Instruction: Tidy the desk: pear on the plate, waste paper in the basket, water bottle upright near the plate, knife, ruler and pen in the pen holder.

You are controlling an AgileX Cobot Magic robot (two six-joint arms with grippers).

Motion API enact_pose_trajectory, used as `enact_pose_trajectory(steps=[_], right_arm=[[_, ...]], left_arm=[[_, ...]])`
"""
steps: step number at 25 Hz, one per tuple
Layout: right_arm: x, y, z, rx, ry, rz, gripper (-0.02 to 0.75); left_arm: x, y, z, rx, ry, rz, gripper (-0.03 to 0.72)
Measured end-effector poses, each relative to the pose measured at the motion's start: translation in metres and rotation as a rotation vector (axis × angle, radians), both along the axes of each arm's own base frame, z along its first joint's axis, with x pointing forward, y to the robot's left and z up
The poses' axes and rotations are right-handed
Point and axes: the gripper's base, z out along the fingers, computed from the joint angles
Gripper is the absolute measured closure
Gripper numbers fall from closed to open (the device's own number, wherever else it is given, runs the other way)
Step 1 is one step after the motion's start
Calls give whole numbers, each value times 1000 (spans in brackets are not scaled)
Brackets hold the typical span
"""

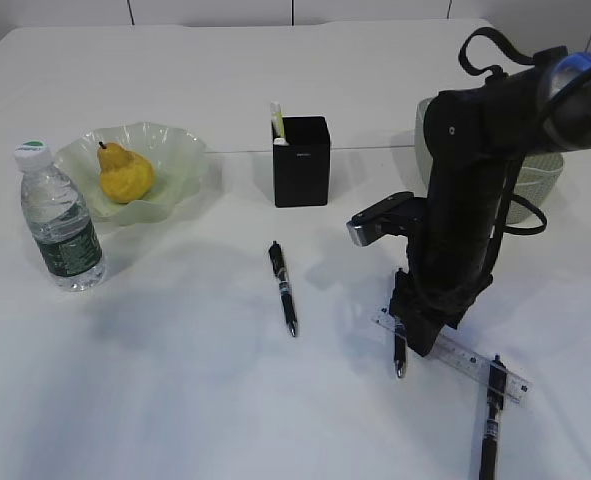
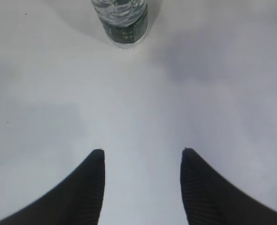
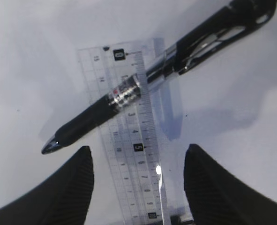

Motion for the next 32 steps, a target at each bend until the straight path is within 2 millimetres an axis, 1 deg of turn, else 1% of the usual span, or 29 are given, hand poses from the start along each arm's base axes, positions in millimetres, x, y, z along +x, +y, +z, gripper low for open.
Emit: enact_pose_trajectory(steps=[5, 32], right_arm=[[0, 0, -6, -5, 14, -2, 257], [-1, -1, -6, -18, 25, -6, 257]], left_arm=[[0, 0, 0, 0, 2, 0, 326], [-2, 1, -1, 13, 22, -1, 326]])
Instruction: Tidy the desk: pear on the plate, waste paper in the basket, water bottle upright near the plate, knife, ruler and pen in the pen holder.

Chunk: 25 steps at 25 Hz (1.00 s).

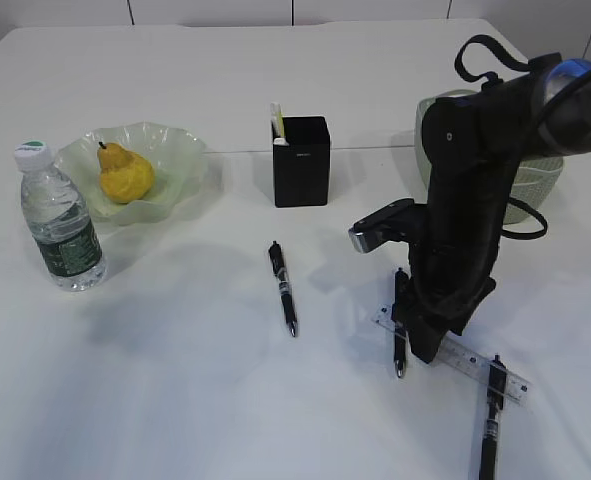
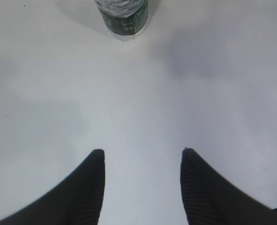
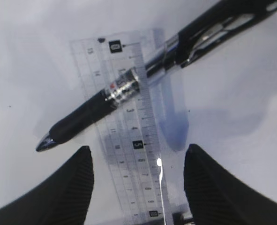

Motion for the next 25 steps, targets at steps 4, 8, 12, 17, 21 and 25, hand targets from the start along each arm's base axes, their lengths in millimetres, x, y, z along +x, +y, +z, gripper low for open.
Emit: enact_pose_trajectory(steps=[4, 8, 12, 17, 21, 25], right_arm=[[-1, 0, 0, -4, 9, -11, 256], [-1, 0, 0, -5, 11, -14, 256], [-1, 0, 0, -5, 11, -14, 256], [-1, 0, 0, -6, 11, -18, 256], [-1, 0, -4, -10, 22, -23, 256], [-1, 0, -9, -17, 34, -36, 256]], left_arm=[[0, 0, 0, 0, 2, 0, 326], [0, 0, 0, 1, 6, 0, 326], [0, 0, 0, 1, 6, 0, 326], [-1, 0, 0, 1, 8, 0, 326], [-1, 0, 0, 1, 8, 0, 326], [-1, 0, 0, 1, 8, 0, 326]])
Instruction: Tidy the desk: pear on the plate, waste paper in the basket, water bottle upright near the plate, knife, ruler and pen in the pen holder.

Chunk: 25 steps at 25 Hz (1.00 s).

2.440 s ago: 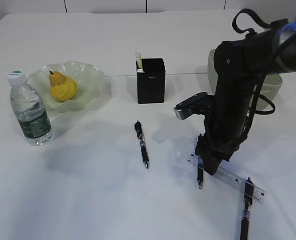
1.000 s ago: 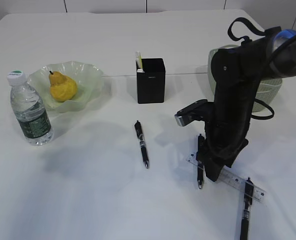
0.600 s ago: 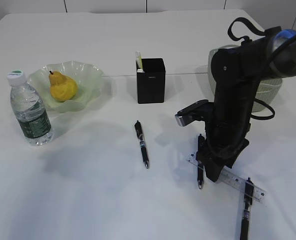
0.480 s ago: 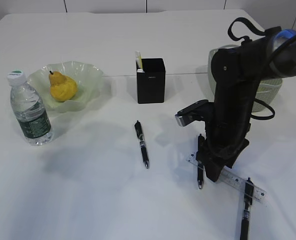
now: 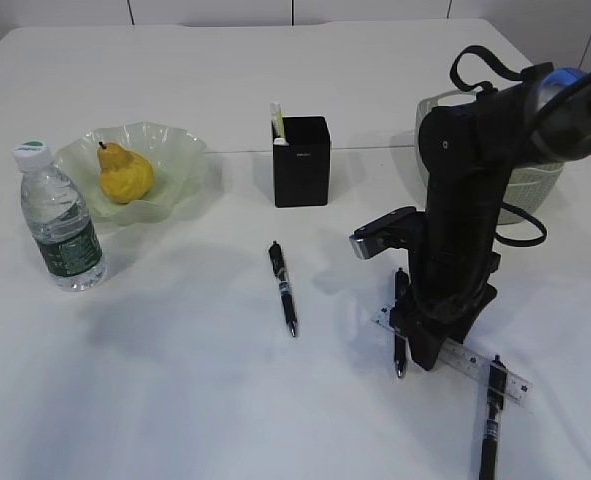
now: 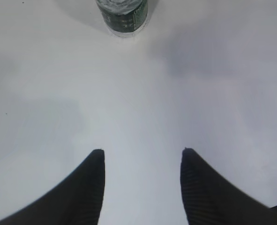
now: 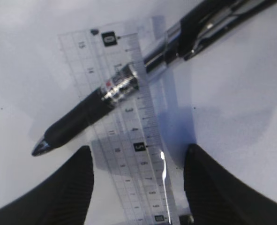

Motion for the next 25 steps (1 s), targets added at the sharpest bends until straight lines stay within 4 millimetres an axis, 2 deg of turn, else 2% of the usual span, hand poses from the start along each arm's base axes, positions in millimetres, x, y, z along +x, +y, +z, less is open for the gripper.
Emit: enact_pose_trajectory(steps=[15, 17, 21, 25], right_arm=[[1, 0, 0, -4, -6, 2, 265], [1, 0, 0, -5, -7, 3, 301], [1, -1, 0, -6, -8, 3, 426], [1, -1, 0, -6, -10, 4, 440]], left_arm=[[0, 0, 0, 0, 0, 0, 326], [0, 0, 0, 0, 0, 0, 327], [0, 0, 0, 0, 0, 0, 328], [0, 0, 0, 0, 2, 0, 328]])
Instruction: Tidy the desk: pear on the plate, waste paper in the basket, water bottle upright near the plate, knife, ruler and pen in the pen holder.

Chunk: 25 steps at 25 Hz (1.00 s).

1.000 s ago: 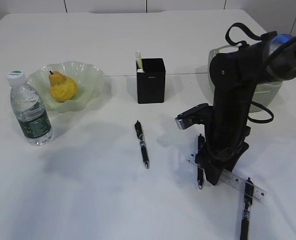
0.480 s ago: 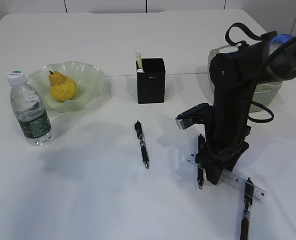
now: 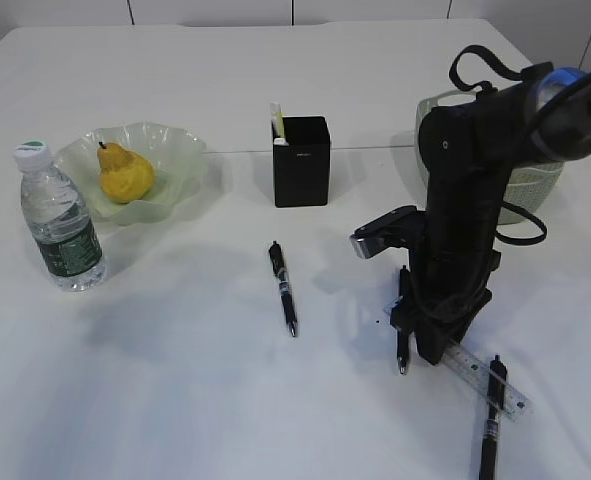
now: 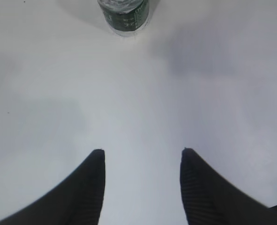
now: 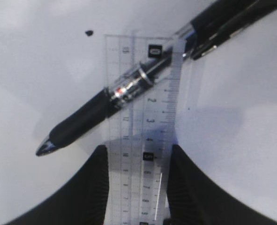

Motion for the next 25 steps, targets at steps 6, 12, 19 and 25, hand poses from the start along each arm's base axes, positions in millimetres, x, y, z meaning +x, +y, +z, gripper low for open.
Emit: enact_pose_trajectory(steps=[6, 12, 19, 25], right_arm=[[0, 0, 0, 0, 0, 0, 442], [-1, 0, 0, -5, 6, 3, 442], [-3, -1, 1, -15, 35, 1, 442], [3, 2, 13, -7, 42, -9, 442]], left_arm=[[0, 0, 0, 1, 6, 0, 329], [-1, 0, 0, 1, 7, 0, 330], [-1, 0, 0, 1, 10, 0, 330], [-1, 0, 0, 1, 10, 0, 330]])
